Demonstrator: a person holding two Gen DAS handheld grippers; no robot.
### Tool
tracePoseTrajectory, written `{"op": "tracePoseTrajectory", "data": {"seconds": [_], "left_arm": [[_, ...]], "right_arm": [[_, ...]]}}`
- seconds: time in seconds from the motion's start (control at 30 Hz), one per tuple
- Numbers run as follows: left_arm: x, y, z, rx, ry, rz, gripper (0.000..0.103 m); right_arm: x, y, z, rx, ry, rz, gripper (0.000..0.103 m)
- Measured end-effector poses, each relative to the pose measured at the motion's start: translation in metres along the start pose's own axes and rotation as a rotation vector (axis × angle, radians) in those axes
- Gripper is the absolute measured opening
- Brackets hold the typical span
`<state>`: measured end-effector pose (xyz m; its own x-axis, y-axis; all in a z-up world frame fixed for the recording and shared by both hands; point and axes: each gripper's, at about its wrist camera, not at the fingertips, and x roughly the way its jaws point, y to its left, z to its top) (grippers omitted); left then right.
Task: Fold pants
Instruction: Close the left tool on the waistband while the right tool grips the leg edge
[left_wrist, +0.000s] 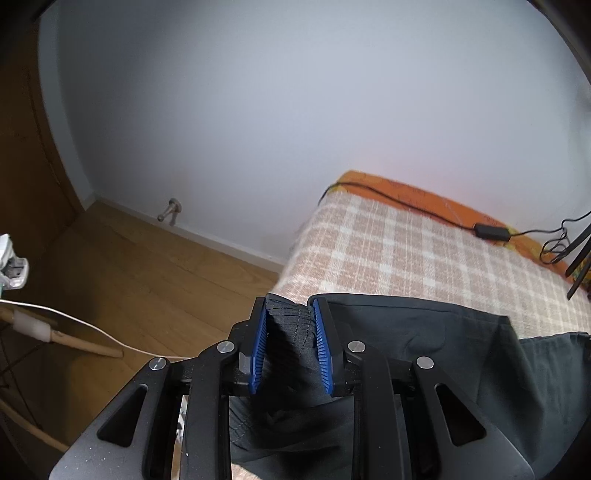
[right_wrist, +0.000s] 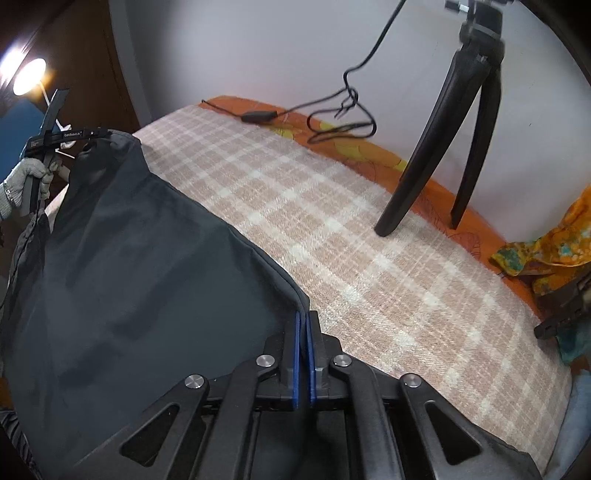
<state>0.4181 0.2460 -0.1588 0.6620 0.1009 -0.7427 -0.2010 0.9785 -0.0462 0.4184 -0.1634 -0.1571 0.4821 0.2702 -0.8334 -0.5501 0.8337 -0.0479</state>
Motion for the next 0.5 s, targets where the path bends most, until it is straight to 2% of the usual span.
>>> {"op": "tracePoseTrajectory", "data": {"seconds": [0.2, 0.5], "left_arm": [[-0.025, 0.012, -0.004, -0.026, -0.044, -0.013, 0.022], [-0.079, 0.032, -0.021, -0.081, -0.120, -0.067, 0.022]], "right_arm": [[-0.049, 0.003, 0.001, 0.036, -0.085, -0.030, 0.000], [-0.133, 0.036, -0.019, 0.011, -0.191, -0.049, 0.000]]}}
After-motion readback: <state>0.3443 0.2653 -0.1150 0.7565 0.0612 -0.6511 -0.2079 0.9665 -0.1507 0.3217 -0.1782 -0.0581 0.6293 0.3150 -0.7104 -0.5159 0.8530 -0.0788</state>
